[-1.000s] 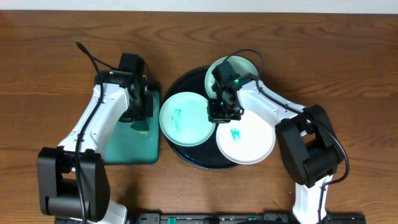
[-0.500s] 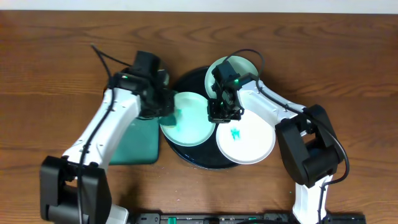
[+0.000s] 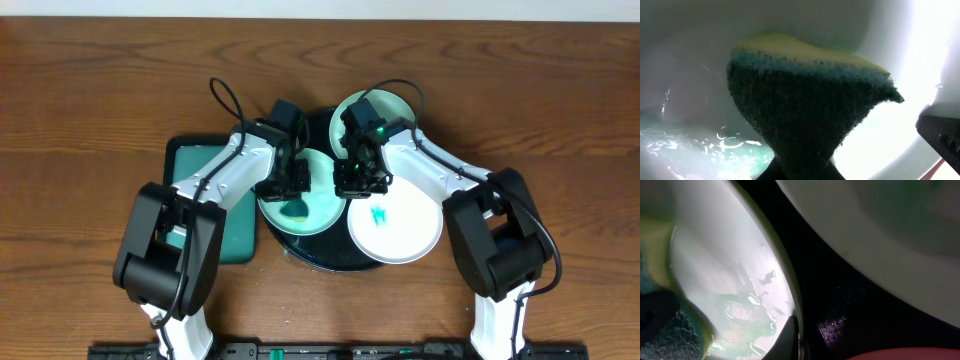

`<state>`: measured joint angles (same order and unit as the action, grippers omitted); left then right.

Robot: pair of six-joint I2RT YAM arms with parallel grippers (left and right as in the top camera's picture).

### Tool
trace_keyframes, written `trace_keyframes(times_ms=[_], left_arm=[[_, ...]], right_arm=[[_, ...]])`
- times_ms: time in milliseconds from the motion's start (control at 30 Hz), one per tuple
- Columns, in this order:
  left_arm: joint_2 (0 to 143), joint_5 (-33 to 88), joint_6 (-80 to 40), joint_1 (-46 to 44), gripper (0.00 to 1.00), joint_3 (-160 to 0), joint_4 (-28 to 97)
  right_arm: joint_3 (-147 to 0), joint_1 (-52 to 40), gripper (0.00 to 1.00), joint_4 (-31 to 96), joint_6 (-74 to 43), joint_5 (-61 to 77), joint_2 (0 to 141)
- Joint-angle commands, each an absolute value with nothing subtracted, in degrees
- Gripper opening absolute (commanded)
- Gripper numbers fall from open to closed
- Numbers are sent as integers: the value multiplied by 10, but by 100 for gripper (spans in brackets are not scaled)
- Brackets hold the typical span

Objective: Clean dirty plates on tray and stack at the side
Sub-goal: 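Scrub the held plate's face with the sponge in the left gripper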

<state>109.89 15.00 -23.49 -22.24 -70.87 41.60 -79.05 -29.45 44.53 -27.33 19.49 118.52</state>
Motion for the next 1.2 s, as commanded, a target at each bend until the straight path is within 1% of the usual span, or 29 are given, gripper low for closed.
trace_keyframes(times_ms=[0, 167, 267, 333, 400, 667, 767, 800, 867, 933, 1000, 1100, 1167], left_arm=[[1118, 57, -265, -216, 7, -705, 426], [1118, 12, -269, -216, 8, -708, 441], [1118, 13, -265, -216, 34, -708, 445], [1117, 17, -254, -216, 38, -708, 445], [1116, 21, -249, -216, 48, -709, 446], [1073, 37, -227, -216, 49, -709, 447], [1043, 39, -227, -216, 52, -709, 449], [1034, 47, -227, -216, 54, -709, 451], [1025, 72, -221, -216, 54, -708, 451], [1024, 108, -207, -216, 58, -708, 451], [1027, 129, -200, -216, 59, -708, 451], [1027, 129, -200, -216, 59, -708, 449], [1028, 129, -199, -216, 56, -708, 449]], right_arm=[[-769, -303, 1, 460, -256, 198, 1222], [-769, -303, 1, 461, -256, 198, 1222], [-769, -303, 1, 460, -256, 198, 1222], [-769, -303, 1, 461, -256, 198, 1222], [-769, -303, 1, 460, -256, 198, 1222], [-769, -303, 1, 461, -256, 198, 1222], [-769, -303, 1, 461, -256, 198, 1222], [-769, -303, 1, 461, -256, 198, 1222], [-769, -303, 1, 461, -256, 198, 1222], [-769, -303, 1, 461, -256, 198, 1222], [-769, -303, 1, 461, -257, 198, 1222], [-769, -303, 1, 461, -257, 198, 1222], [-769, -303, 1, 462, -257, 198, 1222]])
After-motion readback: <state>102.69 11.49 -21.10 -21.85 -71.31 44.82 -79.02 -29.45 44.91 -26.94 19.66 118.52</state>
